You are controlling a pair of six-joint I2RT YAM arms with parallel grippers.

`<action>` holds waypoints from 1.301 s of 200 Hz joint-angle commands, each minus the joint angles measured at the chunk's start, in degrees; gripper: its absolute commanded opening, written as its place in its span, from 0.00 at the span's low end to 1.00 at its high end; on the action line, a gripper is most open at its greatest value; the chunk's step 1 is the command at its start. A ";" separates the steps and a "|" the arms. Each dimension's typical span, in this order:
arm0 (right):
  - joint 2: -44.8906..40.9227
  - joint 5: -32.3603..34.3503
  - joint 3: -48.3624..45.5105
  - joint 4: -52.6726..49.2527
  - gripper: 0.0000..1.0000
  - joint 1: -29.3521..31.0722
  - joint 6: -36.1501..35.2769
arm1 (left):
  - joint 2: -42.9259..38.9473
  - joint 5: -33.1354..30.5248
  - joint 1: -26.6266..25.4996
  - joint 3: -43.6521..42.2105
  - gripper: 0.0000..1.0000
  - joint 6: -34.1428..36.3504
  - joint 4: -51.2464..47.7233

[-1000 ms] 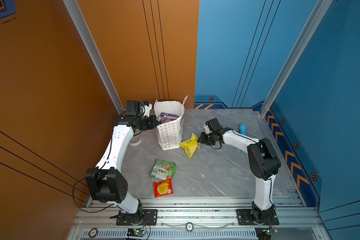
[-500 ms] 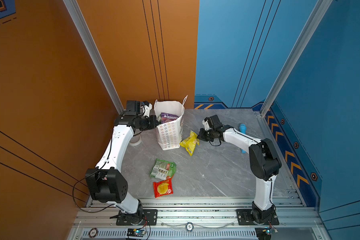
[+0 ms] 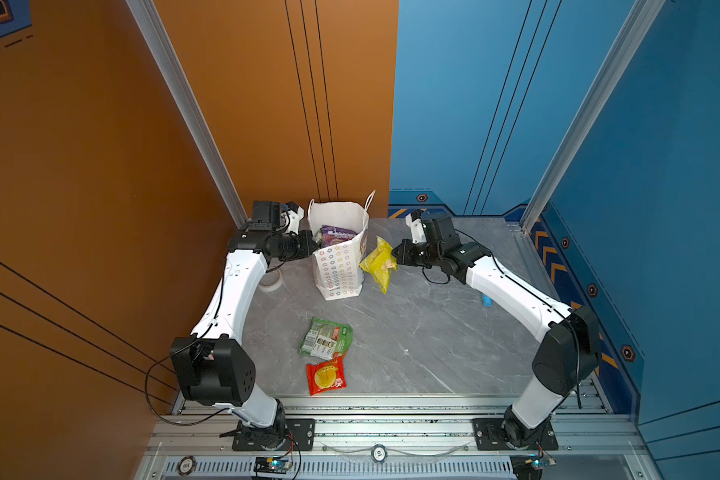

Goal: Place the snacks into the paper bag
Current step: 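Lift the yellow bag and carry it over the paper bag with the right gripper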

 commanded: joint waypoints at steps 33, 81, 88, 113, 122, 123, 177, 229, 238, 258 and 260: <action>-7.75 3.83 5.95 -6.90 0.00 2.50 -4.51 | -1.02 -1.15 0.37 -1.14 0.01 0.38 -1.59; -9.26 4.21 10.50 -8.20 0.00 4.07 -5.70 | -1.00 -1.15 0.27 -1.13 0.01 0.35 -1.66; -9.04 4.21 11.53 -8.28 0.00 4.43 -5.88 | -0.97 -1.10 0.27 -1.14 0.01 0.34 -1.58; -6.87 4.63 16.38 -8.39 0.00 5.46 -7.09 | -0.89 -1.15 0.27 -1.14 0.01 0.34 -1.59; -5.63 4.81 18.38 -8.58 0.00 5.72 -7.59 | -0.93 -1.12 0.18 -1.14 0.02 0.34 -1.63; -5.46 4.84 18.61 -8.62 0.00 5.76 -7.62 | -0.90 -1.10 0.18 -1.14 0.02 0.34 -1.61; 4.78 5.51 31.32 -9.10 0.00 6.41 -9.26 | -1.04 -1.02 0.09 -1.14 0.02 0.35 -1.64; 14.72 7.75 42.85 -9.77 0.00 6.26 -10.26 | -0.89 -1.16 0.03 -1.14 0.02 0.43 -1.58; 16.39 7.82 44.89 -10.26 0.00 6.09 -10.28 | -0.93 -1.16 0.09 -1.14 0.02 0.36 -1.59; 19.44 7.69 48.38 -10.96 0.00 5.56 -9.92 | -0.91 -1.06 0.09 -1.14 0.01 0.38 -1.59; 19.72 7.73 48.60 -10.94 0.00 5.50 -9.84 | -0.95 -1.07 0.07 -1.10 0.02 0.42 -1.59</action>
